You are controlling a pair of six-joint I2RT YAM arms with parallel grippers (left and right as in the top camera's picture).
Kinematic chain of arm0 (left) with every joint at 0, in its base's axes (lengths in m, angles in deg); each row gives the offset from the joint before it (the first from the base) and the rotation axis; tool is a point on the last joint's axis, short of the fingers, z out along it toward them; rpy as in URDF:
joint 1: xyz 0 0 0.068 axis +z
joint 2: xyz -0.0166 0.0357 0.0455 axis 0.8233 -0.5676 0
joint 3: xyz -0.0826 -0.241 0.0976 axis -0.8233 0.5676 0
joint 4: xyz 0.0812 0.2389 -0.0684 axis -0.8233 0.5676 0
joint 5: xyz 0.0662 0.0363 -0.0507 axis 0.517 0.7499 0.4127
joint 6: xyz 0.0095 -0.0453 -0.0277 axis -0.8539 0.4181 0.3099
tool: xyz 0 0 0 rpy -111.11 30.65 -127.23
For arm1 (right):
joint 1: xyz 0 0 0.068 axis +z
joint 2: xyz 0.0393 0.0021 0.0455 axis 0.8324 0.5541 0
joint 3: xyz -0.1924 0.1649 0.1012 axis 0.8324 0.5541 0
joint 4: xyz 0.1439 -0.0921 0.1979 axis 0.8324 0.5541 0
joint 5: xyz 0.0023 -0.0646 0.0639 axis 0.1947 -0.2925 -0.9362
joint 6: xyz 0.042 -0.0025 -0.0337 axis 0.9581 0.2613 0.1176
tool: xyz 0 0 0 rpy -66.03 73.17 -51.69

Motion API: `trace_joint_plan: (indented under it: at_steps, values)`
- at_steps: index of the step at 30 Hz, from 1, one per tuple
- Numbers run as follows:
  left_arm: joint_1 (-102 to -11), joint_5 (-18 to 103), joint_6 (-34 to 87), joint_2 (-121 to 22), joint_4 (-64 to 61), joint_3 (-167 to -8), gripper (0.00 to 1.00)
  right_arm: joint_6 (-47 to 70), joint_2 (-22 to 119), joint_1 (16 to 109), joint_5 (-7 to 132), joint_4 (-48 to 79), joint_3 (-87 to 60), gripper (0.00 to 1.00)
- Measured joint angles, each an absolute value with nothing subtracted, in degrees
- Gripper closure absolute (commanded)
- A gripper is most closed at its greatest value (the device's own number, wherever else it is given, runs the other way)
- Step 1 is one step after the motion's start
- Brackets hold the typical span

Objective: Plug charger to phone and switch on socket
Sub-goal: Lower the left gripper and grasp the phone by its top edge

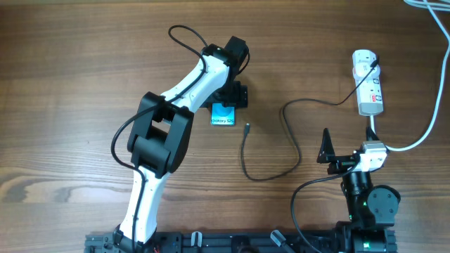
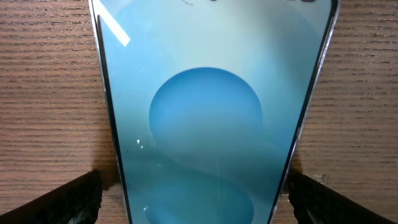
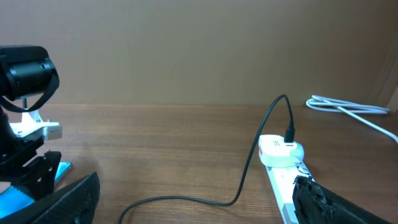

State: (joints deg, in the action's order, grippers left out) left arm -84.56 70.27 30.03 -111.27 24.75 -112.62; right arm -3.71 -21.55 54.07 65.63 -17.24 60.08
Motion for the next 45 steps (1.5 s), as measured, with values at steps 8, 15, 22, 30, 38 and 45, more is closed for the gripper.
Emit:
trace_joint_plan:
  at_steps: [8,15,22,30,38,45]
  values:
    - [-84.6,70.3,29.9,-111.3,24.7,-112.6,0.15,-3.7,-21.5,54.1,65.6,-17.2,60.1,0.00]
    - [-84.6,70.3,29.9,-111.3,24.7,-112.6,0.24,-3.7,-21.5,54.1,65.6,-17.2,60.1,0.00]
    - [-84.6,70.3,29.9,-111.3,24.7,-112.6,0.27,-3.7,-21.5,54.1,65.6,-17.2,60.1,0.00]
    - [-84.6,70.1,29.9,-111.6,28.0,-114.7,0.28,-3.7,-21.5,54.1,65.6,-17.2,60.1,0.00]
    - [-84.6,66.1,30.2,-105.7,31.2,-115.4,0.30,-3.7,-21.5,54.1,65.6,-17.2,60.1,0.00]
    - [-82.7,42.6,31.5,-95.9,31.4,-115.6,0.32,-3.7,-21.5,54.1,65.6,-17.2,60.1,0.00]
